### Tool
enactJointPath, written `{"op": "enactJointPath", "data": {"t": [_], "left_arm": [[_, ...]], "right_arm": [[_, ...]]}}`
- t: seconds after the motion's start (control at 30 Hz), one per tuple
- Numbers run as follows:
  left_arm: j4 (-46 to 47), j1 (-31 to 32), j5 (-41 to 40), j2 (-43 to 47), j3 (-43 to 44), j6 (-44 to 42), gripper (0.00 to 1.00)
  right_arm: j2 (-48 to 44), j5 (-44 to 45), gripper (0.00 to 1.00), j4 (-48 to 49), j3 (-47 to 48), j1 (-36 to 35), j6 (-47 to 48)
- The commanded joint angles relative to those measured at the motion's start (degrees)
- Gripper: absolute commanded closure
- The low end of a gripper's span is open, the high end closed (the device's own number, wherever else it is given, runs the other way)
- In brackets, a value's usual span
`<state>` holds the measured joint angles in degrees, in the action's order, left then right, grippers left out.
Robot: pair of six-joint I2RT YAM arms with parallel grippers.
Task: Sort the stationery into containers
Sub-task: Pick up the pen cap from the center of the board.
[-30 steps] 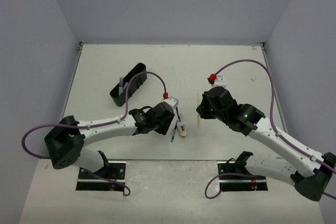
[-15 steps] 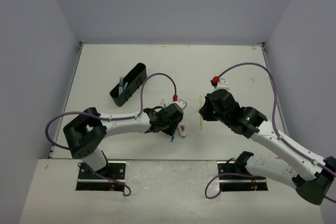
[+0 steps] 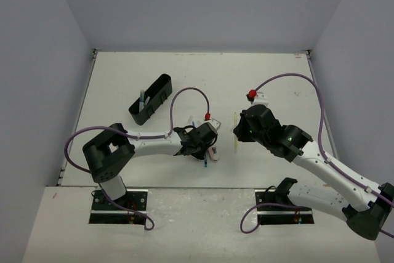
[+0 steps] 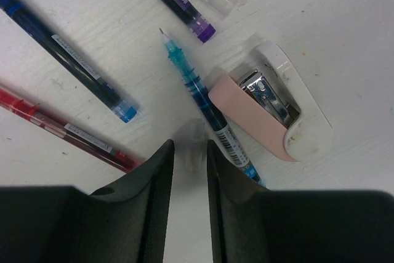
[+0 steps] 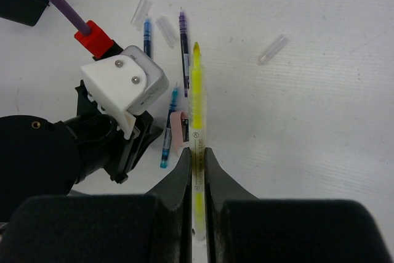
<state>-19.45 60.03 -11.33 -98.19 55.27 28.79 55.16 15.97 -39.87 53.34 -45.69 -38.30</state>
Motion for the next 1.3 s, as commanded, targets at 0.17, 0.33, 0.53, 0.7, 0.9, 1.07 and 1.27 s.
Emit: {"op": "enactJointPath", "data": {"t": [0.17,0.33,0.53,0.7,0.9,1.07,1.27], "left_arm": [[1.5,0.1,-0.6,-1.8,1.3,-0.8,0.77],[1.2,0.1,-0.4,-3.7,1.2,-0.9,0.91],[-0.1,0.1,-2.0,-0.6,1.1,-0.6,1.0],[-3.8,-1.0,-6.1,4.7,3.3,-0.2,1.0],[1.6,-6.7,-9.6,21.4,-0.7,4.5,1.0],[29.6,-9.3,-2.1,44.9,-18.4,10.9,1.0],[41.6,-9.5,4.4,56.4,-24.8,11.6,1.0]], "right_arm": [[1.1,-0.4,1.0,0.5,0.6,0.2,0.8],[0.3,-1.3,1.0,1.1,-0.1,0.2,0.8],[-0.2,-2.9,1.0,2.2,-0.4,0.2,1.4],[-1.1,-8.1,1.0,6.0,-2.0,0.2,3.0],[-7.7,-29.0,1.0,28.2,-14.3,0.2,3.2],[-6.6,-39.8,1.0,52.4,-23.0,-2.8,-1.4],[-0.1,-30.5,1.0,55.2,-17.2,-14.4,3.1]]}}
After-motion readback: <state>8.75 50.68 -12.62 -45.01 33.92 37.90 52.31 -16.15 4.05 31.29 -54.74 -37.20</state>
